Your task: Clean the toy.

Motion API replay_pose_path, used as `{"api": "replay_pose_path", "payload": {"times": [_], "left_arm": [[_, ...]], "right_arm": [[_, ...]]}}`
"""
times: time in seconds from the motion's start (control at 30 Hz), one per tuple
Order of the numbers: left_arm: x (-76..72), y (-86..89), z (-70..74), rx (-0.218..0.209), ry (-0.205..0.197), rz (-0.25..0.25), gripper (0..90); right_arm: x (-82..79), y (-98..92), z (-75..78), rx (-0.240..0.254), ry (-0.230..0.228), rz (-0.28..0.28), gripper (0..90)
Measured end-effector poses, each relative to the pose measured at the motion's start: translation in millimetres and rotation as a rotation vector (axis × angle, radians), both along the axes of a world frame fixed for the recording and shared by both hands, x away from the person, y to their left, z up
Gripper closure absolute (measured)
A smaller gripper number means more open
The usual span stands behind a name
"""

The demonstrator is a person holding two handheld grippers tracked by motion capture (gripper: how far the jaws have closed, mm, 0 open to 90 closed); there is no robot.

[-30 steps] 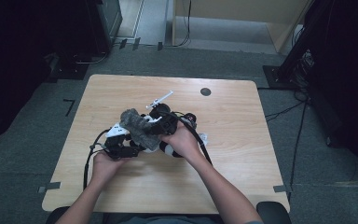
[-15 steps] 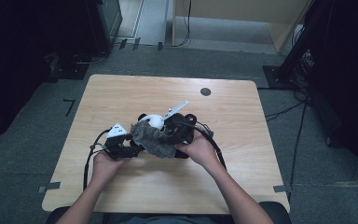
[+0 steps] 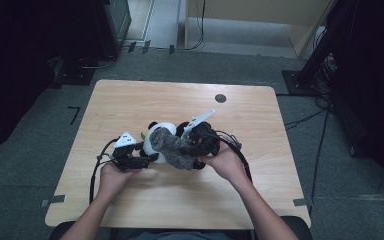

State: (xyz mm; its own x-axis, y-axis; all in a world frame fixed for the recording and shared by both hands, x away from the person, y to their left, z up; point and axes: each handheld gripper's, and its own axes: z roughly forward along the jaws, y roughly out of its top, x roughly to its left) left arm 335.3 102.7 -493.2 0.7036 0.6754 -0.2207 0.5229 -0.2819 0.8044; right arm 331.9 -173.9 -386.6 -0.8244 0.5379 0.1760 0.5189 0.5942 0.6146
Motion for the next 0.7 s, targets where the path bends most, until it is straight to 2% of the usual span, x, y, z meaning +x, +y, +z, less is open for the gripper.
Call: {"api": "replay_pose_path", "payload": {"times": [0.23, 0.37, 0.53, 0.7], "left_arm": [[0.7, 0.2, -0.1, -0.004, 0.001, -0.002, 25.5], [0.5, -0.2, -0.1, -0.004, 0.001, 0.000, 25.4], [0.3, -0.3, 0.0, -0.002, 0.000, 0.000, 25.3], [-0.1, -0.4, 0.4, 0.009, -0.007, -0.003, 25.3]], "right_arm": [[-1.5, -11.3, 10.7, 0.037, -0.016, -0.026, 76.7], [-0.4, -8.7, 15.9, 0.078, 0.005, -0.034, 77.0], [4.4, 9.4, 23.5, 0.107, 0.001, -0.029, 77.0], [21.9, 32.0, 26.7, 0.118, 0.010, -0.054, 76.6]]}}
